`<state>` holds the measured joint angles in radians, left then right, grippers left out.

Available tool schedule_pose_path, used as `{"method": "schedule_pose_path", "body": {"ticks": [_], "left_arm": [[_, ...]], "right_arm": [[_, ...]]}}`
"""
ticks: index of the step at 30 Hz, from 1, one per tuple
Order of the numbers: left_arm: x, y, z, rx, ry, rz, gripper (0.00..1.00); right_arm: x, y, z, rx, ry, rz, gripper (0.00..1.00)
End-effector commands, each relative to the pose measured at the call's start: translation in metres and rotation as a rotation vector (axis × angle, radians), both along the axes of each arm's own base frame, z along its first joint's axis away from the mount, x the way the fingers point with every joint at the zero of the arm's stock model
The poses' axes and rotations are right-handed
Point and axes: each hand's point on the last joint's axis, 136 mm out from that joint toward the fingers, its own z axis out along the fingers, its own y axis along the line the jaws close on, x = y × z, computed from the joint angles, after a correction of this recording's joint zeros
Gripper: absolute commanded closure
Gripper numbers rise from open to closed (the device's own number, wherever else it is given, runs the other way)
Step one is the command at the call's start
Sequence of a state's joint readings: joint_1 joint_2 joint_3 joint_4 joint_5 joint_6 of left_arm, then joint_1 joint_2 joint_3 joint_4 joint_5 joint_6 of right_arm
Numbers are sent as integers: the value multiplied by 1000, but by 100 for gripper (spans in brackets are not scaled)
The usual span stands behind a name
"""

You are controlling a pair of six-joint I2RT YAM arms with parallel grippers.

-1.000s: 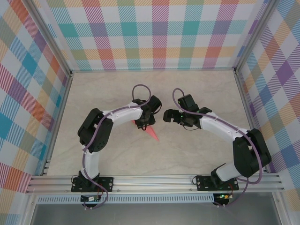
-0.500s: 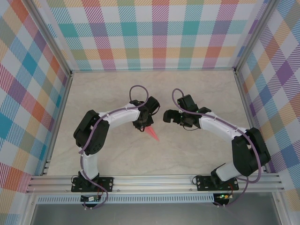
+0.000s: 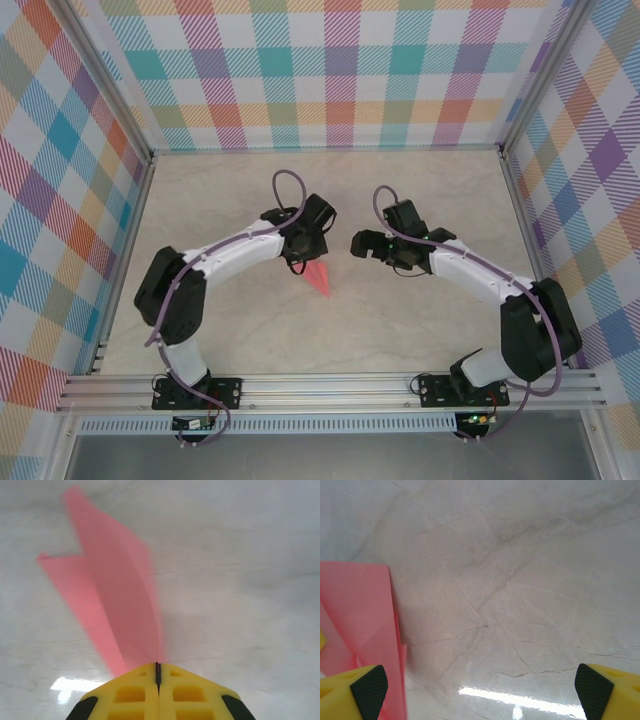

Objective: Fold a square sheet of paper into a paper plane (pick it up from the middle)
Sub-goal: Turn over a paper plane at the center of the table.

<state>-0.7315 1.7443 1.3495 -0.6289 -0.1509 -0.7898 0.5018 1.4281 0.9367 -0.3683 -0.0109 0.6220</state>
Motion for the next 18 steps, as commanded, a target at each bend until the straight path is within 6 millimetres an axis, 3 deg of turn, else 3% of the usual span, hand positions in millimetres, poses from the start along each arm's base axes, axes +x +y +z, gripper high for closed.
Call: {"method": "schedule_pose_path", "body": {"ticks": [1, 4, 8, 13, 18], "left_arm": [[5, -25, 42, -196, -134, -143, 100], [7, -33, 48, -320, -179, -179, 100], [3, -45, 39, -451, -180, -222, 100], [-1, -49, 6, -527, -141, -211, 100], [-10, -39, -24, -533, -124, -174, 100]], "right_arm": [[3, -6, 24, 62, -42, -44, 2], [2, -8, 35, 82, -66, -50, 3], [0, -1, 43, 115, -70, -14, 5], [-4, 19, 39, 191, -35, 71, 15], [-10, 40, 23, 249, 42, 142, 34]]}}
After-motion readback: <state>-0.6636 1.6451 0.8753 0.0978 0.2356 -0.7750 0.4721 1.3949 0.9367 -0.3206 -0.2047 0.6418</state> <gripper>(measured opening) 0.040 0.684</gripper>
